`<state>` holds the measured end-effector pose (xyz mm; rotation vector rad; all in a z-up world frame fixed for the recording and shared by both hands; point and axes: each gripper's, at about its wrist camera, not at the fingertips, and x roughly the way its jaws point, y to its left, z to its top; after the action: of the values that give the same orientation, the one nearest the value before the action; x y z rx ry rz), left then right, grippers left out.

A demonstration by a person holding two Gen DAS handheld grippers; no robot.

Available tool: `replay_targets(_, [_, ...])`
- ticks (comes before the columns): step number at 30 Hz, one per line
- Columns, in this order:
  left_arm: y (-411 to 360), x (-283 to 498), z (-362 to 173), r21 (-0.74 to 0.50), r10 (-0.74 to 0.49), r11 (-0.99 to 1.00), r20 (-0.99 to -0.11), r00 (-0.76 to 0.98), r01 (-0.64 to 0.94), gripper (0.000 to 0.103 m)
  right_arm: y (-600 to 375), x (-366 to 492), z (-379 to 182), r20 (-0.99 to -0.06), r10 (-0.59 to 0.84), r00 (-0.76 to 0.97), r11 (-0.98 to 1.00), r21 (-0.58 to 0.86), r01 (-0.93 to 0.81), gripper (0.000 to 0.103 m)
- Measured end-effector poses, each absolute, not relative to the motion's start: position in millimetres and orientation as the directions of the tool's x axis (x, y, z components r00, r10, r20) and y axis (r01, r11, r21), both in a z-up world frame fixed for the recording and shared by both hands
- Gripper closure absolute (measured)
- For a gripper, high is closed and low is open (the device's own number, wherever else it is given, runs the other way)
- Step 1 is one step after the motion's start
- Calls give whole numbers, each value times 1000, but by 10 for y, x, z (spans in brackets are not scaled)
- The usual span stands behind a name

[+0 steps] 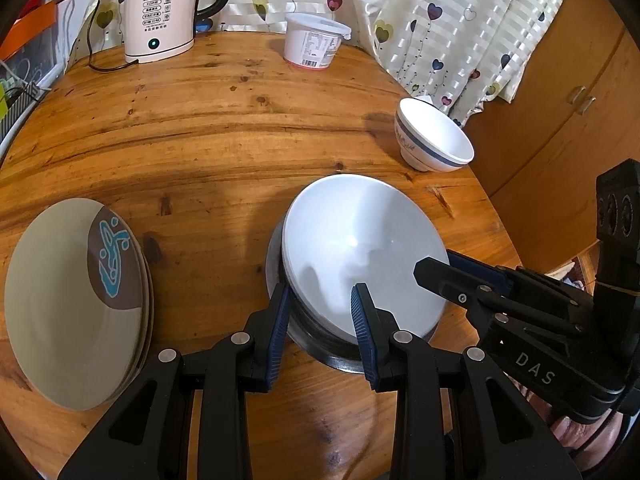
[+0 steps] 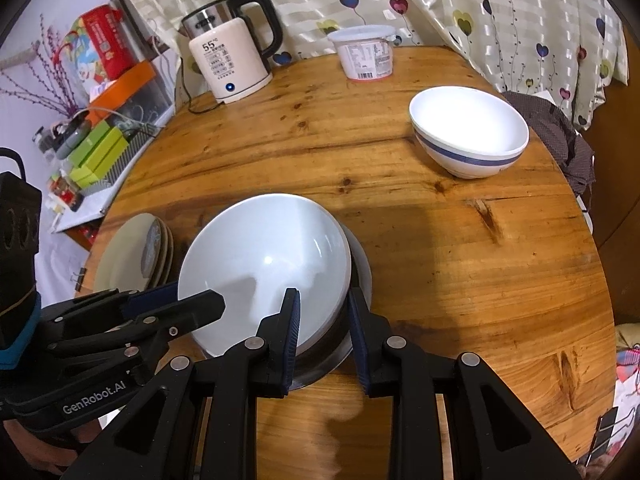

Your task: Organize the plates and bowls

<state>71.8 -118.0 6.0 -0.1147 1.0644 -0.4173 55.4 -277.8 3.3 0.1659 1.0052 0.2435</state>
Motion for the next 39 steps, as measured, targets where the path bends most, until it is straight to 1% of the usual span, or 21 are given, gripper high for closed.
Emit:
replay_targets(11, [-1197,712,73,-273,-373,921,-824,426,279,70,-2773,553,43,-810,269,521,963,237,-129,78])
replay_targets(16, [-1171,712,89,-277,-376,921,-818,436,274,70,-2769,540,88,-803,266,534,964,230,-134,76])
replay_targets(39, [-1155,704,173,-287,-394,915,-788,473,283,70,-2771,517,148,-788,262,558,965,220,-142,76])
